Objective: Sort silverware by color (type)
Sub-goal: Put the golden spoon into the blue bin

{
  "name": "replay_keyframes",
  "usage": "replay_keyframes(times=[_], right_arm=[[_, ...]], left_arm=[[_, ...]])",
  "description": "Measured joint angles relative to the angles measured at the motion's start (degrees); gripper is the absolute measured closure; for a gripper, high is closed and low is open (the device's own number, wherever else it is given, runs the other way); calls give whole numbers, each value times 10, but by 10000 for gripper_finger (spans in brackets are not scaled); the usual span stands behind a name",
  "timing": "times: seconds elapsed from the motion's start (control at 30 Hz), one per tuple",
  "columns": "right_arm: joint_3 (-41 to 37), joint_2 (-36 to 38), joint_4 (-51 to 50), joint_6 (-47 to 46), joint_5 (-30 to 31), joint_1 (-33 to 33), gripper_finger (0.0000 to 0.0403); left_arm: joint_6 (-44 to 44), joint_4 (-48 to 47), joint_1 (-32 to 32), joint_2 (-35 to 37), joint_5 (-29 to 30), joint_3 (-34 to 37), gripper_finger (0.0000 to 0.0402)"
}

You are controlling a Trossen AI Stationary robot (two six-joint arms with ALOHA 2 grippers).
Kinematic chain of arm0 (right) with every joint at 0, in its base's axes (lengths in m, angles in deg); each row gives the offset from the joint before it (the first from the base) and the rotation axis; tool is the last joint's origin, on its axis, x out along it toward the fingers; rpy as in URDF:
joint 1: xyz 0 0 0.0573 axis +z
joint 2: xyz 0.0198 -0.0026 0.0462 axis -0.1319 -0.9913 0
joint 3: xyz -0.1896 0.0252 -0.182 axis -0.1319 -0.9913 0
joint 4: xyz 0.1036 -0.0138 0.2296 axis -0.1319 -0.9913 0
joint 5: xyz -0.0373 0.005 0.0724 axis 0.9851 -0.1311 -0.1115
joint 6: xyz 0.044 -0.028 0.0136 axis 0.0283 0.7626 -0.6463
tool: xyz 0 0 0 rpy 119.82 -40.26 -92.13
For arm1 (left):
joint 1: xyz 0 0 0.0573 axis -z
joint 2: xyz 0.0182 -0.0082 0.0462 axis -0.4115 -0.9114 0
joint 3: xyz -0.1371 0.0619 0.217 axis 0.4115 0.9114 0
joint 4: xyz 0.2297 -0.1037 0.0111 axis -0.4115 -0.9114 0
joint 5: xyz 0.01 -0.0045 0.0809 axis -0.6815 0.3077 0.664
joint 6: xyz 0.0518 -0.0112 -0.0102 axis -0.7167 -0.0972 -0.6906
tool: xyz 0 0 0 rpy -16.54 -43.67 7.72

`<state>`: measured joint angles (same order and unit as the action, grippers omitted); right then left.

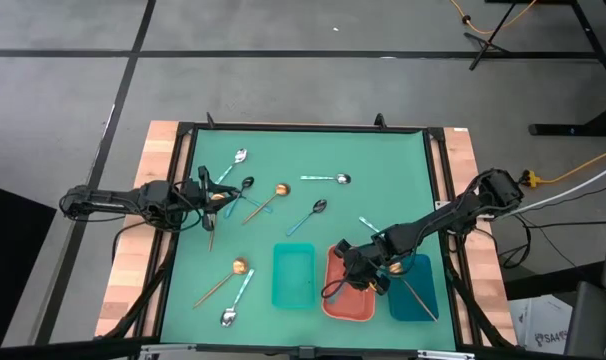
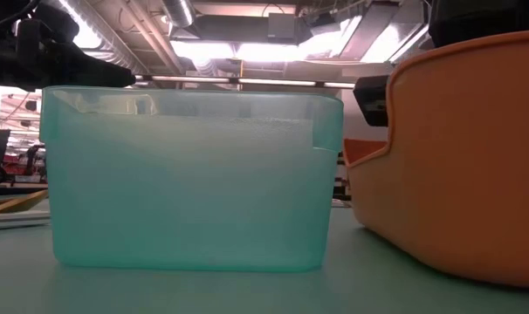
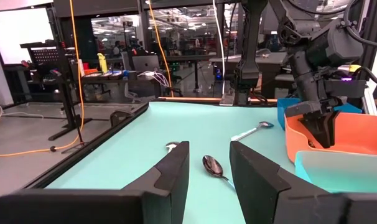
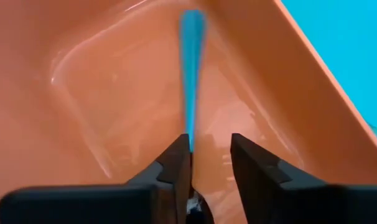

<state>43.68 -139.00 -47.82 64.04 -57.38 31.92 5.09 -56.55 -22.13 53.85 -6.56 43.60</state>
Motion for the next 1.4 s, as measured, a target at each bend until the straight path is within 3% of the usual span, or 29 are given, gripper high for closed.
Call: replay_keyframes(times=[0.43,0.67,0.87,1.07,1.4], right_arm=[[0,0,0,0,0,0,286],[32,0,-24,0,0,1,286],[97,0,-137,0,32,1,286],[163,0,-254,0,68,1,286],[239,1,-414,-53,70,1,286]], left_arm=[[9,0,0,0,0,0,292],[152,13,0,0,-9,0,292],[224,31,0,0,-12,0,292],[238,76,0,0,0,0,292],[281,108,2,0,0,0,292]])
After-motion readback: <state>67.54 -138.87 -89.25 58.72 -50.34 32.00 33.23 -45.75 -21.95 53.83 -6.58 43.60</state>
